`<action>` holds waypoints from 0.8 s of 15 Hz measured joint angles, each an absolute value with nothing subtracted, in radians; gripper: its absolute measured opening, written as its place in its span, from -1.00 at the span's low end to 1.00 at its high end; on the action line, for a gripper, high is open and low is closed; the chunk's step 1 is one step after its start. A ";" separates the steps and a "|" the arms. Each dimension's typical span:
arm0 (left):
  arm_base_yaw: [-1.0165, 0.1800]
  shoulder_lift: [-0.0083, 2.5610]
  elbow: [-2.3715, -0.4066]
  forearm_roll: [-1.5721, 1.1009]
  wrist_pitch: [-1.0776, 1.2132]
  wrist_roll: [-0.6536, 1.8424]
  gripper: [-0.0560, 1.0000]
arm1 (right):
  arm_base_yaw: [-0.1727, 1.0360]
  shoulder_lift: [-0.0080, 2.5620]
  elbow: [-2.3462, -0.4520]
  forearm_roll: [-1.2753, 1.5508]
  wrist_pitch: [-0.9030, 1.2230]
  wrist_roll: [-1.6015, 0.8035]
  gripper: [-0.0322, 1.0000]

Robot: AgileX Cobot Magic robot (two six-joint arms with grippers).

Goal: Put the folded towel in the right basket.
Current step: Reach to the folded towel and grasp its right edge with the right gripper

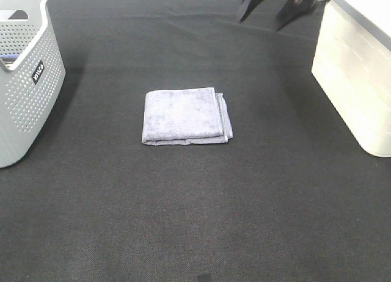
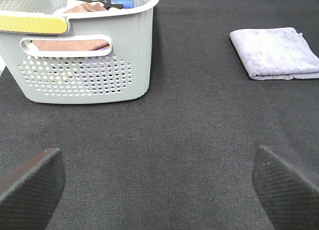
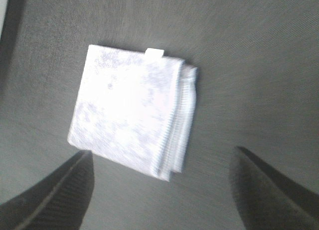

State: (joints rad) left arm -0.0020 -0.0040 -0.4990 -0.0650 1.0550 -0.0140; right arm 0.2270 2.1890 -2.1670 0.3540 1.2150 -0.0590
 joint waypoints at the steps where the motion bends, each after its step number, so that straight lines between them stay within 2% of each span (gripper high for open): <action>1: -0.002 -0.004 -0.499 -0.065 1.055 -0.014 0.94 | 0.227 2.234 -2.179 0.384 1.216 -0.056 0.45; 7: -0.002 -0.004 -0.499 -0.065 1.055 -0.014 0.94 | 0.210 2.459 -2.181 0.563 1.217 -0.094 0.45; 12: -0.002 -0.004 -0.499 -0.065 1.055 -0.014 0.94 | 0.191 2.537 -2.184 0.586 1.217 -0.144 0.45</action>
